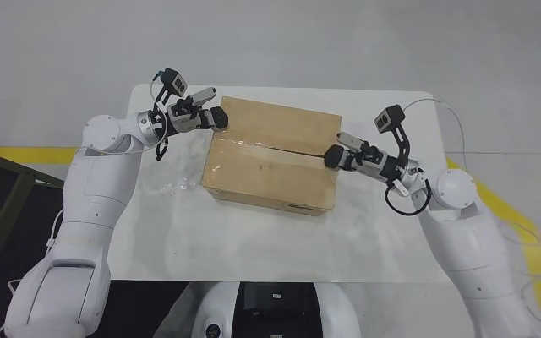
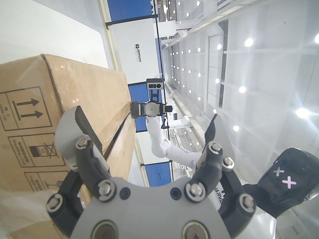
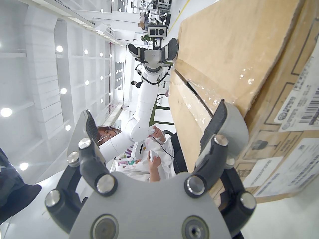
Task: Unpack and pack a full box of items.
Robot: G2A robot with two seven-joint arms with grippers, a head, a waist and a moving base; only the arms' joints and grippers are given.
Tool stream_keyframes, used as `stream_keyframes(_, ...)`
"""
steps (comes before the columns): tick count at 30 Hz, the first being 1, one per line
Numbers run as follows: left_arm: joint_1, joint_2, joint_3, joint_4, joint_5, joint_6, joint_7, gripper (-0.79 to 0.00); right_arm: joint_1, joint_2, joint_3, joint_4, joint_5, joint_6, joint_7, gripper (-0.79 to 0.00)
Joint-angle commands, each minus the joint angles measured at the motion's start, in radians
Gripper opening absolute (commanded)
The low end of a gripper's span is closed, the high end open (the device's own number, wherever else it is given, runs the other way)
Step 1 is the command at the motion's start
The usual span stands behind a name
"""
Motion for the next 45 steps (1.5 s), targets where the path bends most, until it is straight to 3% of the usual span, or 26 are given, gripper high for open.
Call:
stream_keyframes(1,0.000,0.000,0.000,0.000,0.000,0.000,0.000,0.000,-0.003,0.002,0.006,-0.003,-0.006,0.009,0.005,0.000)
stream_keyframes(29,0.002,0.000,0.000,-0.004,0.000,0.000,0.007,0.000,0.031,0.000,-0.017,0.025,-0.036,0.044,0.038,0.000)
stream_keyframes(37,0.058,0.011,-0.040,-0.113,-0.023,0.005,0.072,0.000,0.031,0.000,-0.017,0.025,-0.036,0.044,0.038,0.000)
stream_keyframes(45,0.165,0.037,-0.146,-0.244,-0.025,-0.020,0.151,0.000,0.031,0.000,-0.017,0.025,-0.036,0.044,0.038,0.000)
